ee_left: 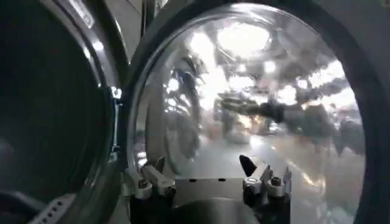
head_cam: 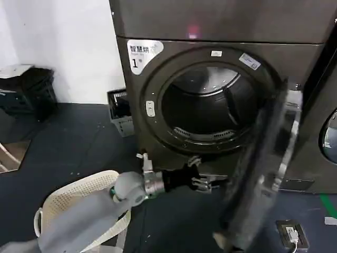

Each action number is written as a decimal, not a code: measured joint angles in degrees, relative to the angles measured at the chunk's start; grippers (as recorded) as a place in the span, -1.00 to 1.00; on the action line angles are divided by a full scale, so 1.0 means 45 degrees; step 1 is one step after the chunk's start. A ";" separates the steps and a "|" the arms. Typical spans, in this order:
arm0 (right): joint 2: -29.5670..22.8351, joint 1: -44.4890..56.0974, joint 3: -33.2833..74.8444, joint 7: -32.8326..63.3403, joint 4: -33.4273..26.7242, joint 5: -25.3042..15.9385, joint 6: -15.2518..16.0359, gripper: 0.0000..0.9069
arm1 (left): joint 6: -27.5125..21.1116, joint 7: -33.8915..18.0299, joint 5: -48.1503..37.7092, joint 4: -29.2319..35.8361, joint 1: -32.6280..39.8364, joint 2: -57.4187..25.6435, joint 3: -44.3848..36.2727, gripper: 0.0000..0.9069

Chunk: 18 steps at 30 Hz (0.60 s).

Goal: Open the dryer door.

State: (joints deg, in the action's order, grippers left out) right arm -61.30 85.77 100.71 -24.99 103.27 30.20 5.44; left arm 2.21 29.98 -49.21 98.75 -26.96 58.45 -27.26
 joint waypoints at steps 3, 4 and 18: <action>0.0004 0.0116 0.0787 0.0674 0.0016 -0.0425 0.0493 1.00 | 0.0042 -0.0248 0.0220 0.0035 0.0257 0.0316 -0.0361 1.00; -0.0015 0.0133 0.1012 0.1052 0.0087 -0.0471 0.0752 1.00 | 0.0039 -0.0363 0.0226 0.0036 0.0311 0.0418 -0.0455 1.00; 0.0250 0.0322 0.3254 0.2452 0.0888 -0.0959 0.2273 1.00 | 0.0052 -0.1433 0.0784 -0.0428 0.1638 0.2038 -0.1791 1.00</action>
State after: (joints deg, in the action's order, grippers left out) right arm -60.17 87.21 115.35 -13.95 107.26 25.89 15.67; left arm 2.45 23.53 -45.68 96.82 -19.59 67.63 -35.32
